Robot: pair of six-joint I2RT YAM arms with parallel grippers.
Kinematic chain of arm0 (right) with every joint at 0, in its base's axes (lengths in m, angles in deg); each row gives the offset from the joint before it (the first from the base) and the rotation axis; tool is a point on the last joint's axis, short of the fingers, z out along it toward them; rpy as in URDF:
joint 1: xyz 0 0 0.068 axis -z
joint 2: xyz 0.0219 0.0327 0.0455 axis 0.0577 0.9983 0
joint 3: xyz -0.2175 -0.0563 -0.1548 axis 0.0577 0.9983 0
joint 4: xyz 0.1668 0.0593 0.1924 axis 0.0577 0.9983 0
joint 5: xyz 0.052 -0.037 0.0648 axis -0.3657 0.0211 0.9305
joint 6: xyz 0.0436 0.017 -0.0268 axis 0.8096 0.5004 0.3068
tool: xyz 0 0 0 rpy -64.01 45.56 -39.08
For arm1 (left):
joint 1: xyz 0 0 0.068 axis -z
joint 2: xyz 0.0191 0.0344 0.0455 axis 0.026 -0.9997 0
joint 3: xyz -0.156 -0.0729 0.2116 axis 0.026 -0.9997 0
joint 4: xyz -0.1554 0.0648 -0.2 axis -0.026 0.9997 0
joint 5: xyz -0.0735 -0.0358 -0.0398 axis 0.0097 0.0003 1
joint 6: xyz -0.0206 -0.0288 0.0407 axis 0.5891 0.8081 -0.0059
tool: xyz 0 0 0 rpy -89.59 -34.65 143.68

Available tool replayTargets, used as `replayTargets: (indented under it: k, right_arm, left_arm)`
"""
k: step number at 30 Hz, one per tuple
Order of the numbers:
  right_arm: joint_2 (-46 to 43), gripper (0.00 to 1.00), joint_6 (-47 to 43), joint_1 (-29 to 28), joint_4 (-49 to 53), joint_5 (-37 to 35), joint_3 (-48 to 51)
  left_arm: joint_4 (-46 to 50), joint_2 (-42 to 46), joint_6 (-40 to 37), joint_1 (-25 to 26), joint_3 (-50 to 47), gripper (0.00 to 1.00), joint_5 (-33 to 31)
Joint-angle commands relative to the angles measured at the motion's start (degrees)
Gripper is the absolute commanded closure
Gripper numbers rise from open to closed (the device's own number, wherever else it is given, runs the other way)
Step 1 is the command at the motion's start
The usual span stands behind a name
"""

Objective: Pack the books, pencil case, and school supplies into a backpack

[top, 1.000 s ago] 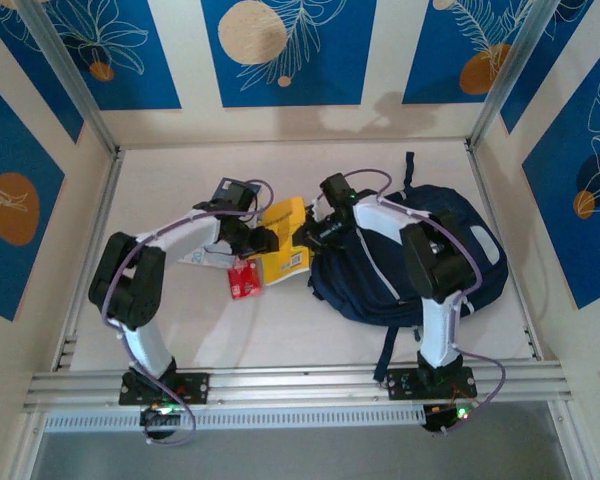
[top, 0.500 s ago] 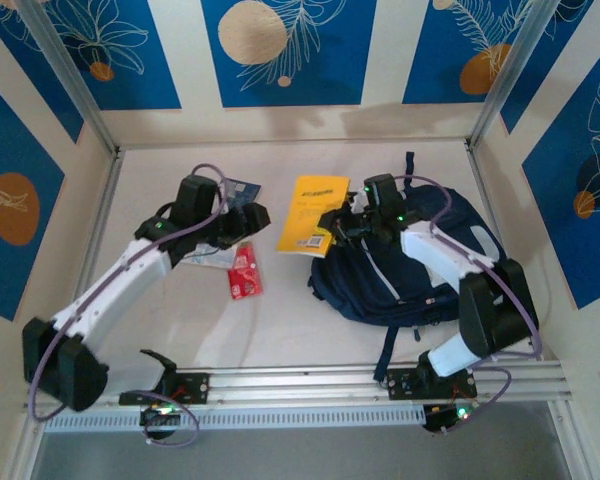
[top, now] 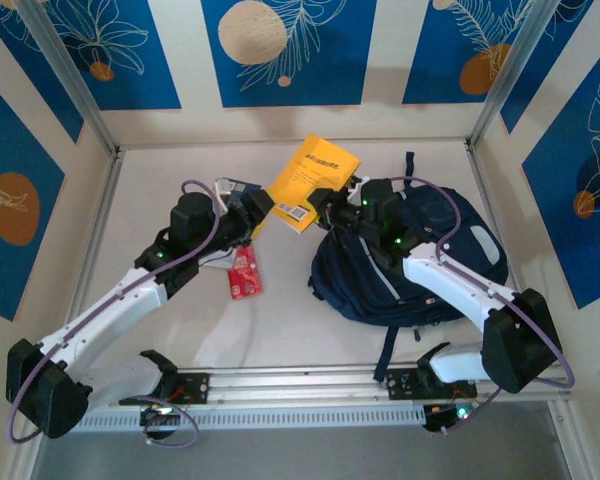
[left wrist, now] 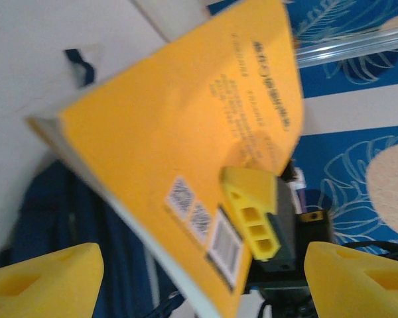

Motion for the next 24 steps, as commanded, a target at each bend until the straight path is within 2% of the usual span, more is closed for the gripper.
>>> replayTargets:
  k: [1, 6, 14, 24]
  right_arm:
    - [-2.29, 0.99, 2.95, -1.28, -6.22, -4.47, -4.05]
    - [-4.20, 0.99, 4.02, -2.00, -6.05, -7.11, -3.33]
    - [-6.92, 0.99, 3.99, -2.14, -5.26, -9.06, -2.33]
    - [-6.27, 1.00, 4.86, -3.12, -7.01, -8.96, -3.41]
  left_arm:
    - [-8.37, -0.48, 1.52, 1.56, 0.23, 0.22, -4.37]
    - [-9.15, 0.05, 2.27, 2.30, -0.40, 0.23, -7.80]
    - [-5.23, 1.13, 3.83, 3.35, -0.47, 0.23, -10.86]
    - [-11.19, -3.77, 5.71, 4.64, 1.51, 0.22, -12.79]
